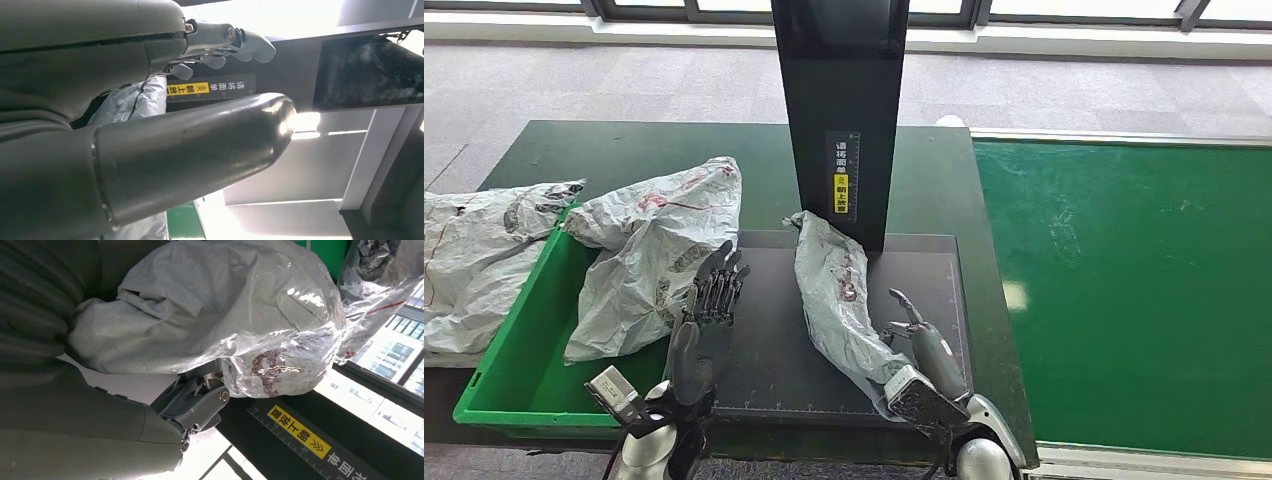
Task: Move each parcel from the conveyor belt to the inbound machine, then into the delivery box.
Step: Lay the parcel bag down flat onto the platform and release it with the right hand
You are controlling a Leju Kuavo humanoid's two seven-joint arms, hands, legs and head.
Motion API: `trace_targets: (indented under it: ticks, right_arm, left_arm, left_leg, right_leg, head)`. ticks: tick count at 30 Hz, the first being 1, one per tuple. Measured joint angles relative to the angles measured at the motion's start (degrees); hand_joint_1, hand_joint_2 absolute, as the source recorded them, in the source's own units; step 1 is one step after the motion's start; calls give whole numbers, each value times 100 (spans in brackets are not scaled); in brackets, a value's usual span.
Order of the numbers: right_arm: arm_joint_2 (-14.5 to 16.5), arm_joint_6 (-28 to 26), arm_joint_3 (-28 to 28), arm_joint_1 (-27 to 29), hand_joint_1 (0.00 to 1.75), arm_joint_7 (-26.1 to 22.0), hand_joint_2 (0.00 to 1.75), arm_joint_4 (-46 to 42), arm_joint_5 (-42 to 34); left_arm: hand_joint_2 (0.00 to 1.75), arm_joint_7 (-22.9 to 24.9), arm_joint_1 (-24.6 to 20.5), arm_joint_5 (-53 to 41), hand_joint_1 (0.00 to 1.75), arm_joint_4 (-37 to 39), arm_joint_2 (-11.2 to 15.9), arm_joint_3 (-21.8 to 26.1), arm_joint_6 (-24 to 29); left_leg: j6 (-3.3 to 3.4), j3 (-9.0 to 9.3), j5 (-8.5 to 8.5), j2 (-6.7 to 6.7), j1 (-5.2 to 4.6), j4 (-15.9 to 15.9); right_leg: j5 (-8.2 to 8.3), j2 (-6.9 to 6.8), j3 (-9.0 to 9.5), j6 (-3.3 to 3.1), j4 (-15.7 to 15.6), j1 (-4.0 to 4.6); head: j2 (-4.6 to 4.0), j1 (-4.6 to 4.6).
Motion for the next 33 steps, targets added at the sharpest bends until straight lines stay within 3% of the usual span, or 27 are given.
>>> trace_targets:
  ticks: [21,25,33]
  right_arm:
    - [96,3,-293,203,0,-249,175,-295,-410]
    - [96,25,-306,219,0,-294,0,-302,-467]
    - [96,-59,-314,225,0,-294,0,-313,-289]
  left_arm:
    - [0,13,-75,-2,0,8,-2,2,0]
    - [0,9,-57,16,0,6,-2,2,0]
    - [0,2,27,79,0,-54,-2,2,0]
  left_leg:
    - [0,0,0,2,0,0]
    - [0,0,0,1,0,0]
    - [0,0,0,1,0,0]
  right_leg:
    - [0,1,-1,0,0,0]
    - [0,1,-1,0,0,0]
    - [0,1,-1,0,0,0]
  head:
    - [0,0]
    - [0,0]
    - [0,0]
